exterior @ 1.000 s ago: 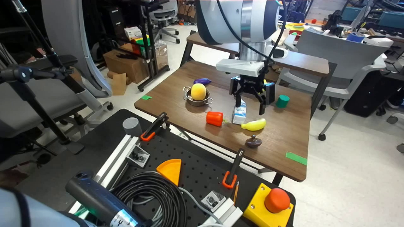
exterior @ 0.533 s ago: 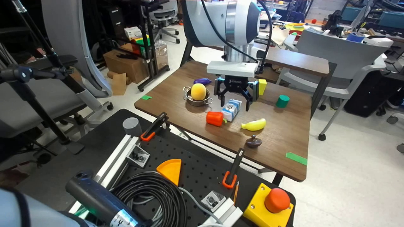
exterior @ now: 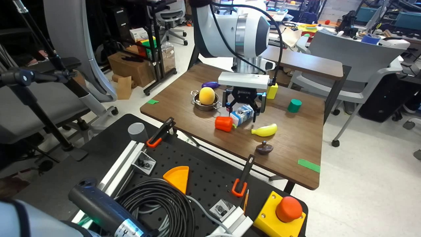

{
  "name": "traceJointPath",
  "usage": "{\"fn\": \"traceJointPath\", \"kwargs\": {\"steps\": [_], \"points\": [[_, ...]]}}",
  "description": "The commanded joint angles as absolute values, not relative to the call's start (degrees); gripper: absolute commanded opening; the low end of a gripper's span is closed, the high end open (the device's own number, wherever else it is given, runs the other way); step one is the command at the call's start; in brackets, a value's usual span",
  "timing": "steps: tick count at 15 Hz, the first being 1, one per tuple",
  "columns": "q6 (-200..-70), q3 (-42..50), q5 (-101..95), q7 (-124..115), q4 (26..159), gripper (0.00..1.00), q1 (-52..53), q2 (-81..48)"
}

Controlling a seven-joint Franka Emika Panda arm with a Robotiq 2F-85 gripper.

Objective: Move the eggplant to the left, move the milk carton backwards

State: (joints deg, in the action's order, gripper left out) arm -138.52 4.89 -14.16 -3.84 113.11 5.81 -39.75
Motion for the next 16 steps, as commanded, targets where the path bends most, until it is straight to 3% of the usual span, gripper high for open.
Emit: {"fn": "traceJointPath", "kwargs": {"steps": [1, 6, 16], "points": [[-136.2, 3.5, -12.6, -1.5, 109.4, 0.58, 4.0, -41.7], [-133.5, 3.5, -12.3, -3.1, 107.4, 0.21, 4.8, -39.8], [-134.1, 2.6, -4.6, -8.4, 102.6, 0.19, 4.7, -38.1]]}}
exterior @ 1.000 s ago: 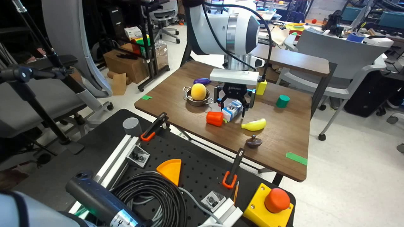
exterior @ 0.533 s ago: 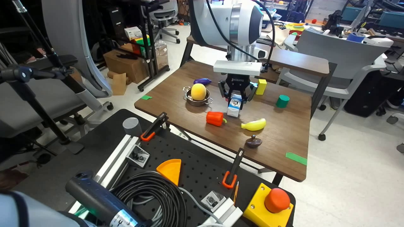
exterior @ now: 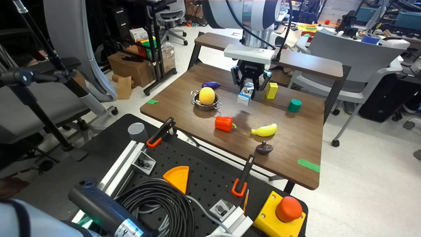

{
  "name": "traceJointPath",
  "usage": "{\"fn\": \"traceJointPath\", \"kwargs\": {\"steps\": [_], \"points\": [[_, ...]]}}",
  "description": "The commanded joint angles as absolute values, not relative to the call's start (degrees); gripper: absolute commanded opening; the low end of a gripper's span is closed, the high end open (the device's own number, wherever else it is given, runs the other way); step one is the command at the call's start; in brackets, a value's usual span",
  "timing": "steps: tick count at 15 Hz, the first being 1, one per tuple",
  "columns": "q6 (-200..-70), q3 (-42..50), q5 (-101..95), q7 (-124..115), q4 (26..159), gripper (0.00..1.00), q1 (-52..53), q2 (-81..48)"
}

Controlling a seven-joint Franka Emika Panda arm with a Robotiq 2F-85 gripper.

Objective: Move the eggplant to the left, move the milk carton backwards

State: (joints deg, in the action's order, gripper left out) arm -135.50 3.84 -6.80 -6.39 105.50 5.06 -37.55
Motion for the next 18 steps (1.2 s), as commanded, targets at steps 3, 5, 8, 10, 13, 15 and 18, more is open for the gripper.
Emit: {"fn": "traceJointPath", "kwargs": {"steps": [3, 5, 8, 10, 13, 15, 18], "points": [[-133.2, 2.4, -3.1, -12.2, 97.2, 0.19, 5.6, -40.7], [-132.7, 2.5, -2.8, -14.7, 93.5, 0.19, 6.2, -42.7], [-129.6, 2.7, -2.6, -17.8, 86.8, 0.19, 7.2, -46.5], [-126.9, 2.9, -2.6, -19.4, 82.2, 0.19, 7.6, -49.4], [-123.1, 2.9, -2.5, -21.3, 75.2, 0.19, 7.9, -54.1], [-120.7, 2.9, -2.3, -22.1, 70.5, 0.19, 7.9, -57.4], [-117.6, 2.9, -2.2, -22.9, 63.8, 0.19, 7.9, -62.3]]}}
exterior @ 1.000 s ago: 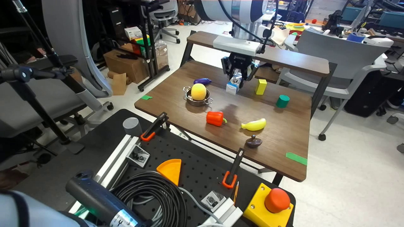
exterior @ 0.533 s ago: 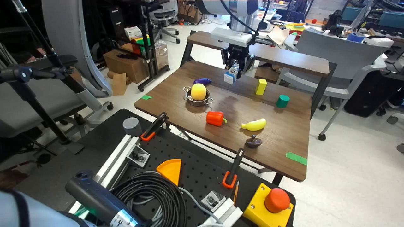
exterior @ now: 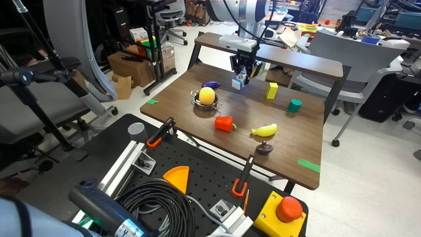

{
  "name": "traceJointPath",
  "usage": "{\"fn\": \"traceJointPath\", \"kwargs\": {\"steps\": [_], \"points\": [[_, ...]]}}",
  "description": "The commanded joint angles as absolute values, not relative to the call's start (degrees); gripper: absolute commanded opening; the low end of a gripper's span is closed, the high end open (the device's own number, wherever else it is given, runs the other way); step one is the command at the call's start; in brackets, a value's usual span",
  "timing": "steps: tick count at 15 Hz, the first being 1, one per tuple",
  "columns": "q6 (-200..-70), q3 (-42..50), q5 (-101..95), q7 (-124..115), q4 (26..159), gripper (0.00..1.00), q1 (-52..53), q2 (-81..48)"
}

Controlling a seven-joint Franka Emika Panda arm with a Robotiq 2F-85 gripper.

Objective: Move the eggplant to the left, move the milk carton backwards

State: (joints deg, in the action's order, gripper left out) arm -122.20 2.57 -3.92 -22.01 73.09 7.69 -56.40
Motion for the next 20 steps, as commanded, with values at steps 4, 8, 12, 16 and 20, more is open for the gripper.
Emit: {"fn": "traceJointPath", "kwargs": {"steps": [4, 8, 12, 16, 20], "points": [[-113.9, 2.7, -2.0, -23.2, 56.2, 0.19, 7.7, -68.0], [-110.2, 2.5, -1.9, -23.0, 51.4, 0.69, 7.5, -70.8], [-108.8, 2.3, -1.7, -22.3, 50.6, 0.84, 7.3, -70.7], [-110.8, 1.9, -2.6, -21.6, 56.1, 1.0, 7.2, -66.7], [-113.6, 2.1, -3.2, -20.6, 64.0, 1.0, 7.6, -60.8]]}}
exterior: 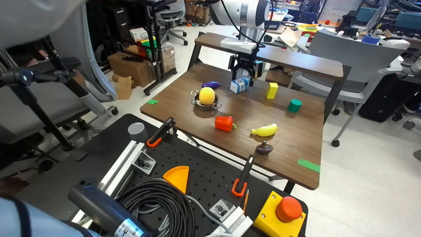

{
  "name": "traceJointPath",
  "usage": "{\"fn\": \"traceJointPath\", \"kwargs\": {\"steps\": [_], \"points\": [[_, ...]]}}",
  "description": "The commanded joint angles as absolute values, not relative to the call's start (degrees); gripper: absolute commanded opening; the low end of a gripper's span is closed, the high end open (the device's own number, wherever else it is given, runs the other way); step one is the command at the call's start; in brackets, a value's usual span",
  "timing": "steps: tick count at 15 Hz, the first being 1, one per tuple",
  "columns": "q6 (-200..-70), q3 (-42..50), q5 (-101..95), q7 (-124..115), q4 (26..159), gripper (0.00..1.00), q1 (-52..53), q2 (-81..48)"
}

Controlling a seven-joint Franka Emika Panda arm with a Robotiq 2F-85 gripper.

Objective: Move the eggplant to the left, move the milk carton backwards

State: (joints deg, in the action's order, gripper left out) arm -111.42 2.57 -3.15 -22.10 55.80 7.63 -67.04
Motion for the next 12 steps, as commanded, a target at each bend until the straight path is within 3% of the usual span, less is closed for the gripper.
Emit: {"fn": "traceJointPath", "kwargs": {"steps": [1, 12], "points": [[-113.9, 2.1, -3.3, -20.3, 66.2, 1.0, 7.6, -59.1], [-113.9, 3.2, -4.6, -18.1, 88.9, 1.0, 9.0, -42.0]]}}
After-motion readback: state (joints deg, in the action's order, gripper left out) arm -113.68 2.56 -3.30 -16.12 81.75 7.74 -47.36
